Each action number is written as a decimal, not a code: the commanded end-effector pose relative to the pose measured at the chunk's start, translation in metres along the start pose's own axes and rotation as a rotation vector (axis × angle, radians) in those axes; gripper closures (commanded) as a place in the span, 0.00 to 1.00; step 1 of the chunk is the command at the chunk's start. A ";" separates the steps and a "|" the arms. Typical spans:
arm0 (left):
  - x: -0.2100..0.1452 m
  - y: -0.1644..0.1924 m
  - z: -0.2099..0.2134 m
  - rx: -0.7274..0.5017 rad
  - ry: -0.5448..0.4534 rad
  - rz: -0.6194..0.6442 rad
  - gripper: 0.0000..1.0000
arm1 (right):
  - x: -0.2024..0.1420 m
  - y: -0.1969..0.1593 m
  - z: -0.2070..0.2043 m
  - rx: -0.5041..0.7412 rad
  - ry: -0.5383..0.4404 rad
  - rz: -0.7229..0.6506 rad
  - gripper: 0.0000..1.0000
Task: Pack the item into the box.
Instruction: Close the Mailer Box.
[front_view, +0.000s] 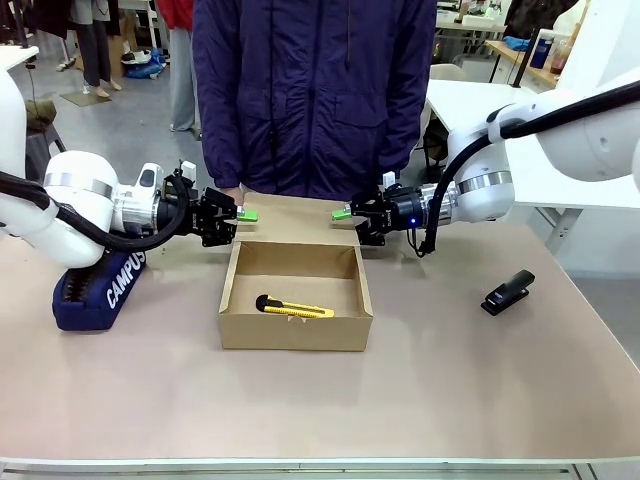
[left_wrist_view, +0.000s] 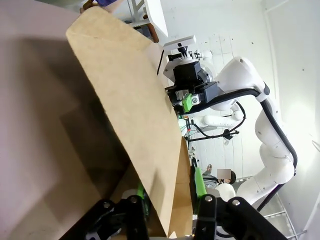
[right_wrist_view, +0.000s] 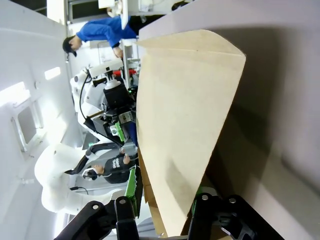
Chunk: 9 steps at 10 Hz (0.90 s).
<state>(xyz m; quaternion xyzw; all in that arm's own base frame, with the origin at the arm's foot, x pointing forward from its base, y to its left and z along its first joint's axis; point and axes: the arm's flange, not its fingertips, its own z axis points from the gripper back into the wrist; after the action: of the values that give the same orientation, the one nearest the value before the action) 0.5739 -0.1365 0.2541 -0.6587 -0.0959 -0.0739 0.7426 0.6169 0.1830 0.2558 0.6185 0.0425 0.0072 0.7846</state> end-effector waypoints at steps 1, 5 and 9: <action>0.001 0.008 -0.005 0.003 0.015 -0.006 0.58 | -0.004 0.007 0.000 0.041 -0.026 0.032 0.52; -0.012 -0.025 0.001 0.017 -0.054 -0.190 0.58 | -0.033 0.034 0.012 0.058 -0.095 0.270 0.52; -0.043 -0.066 0.017 -0.043 -0.130 -0.394 0.58 | -0.057 0.047 0.013 0.026 -0.137 0.440 0.52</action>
<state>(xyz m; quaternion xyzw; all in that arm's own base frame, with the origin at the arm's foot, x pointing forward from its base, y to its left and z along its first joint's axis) 0.5387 -0.1324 0.3049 -0.6441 -0.2341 -0.1605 0.7104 0.5758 0.1748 0.3099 0.6262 -0.1050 0.1261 0.7622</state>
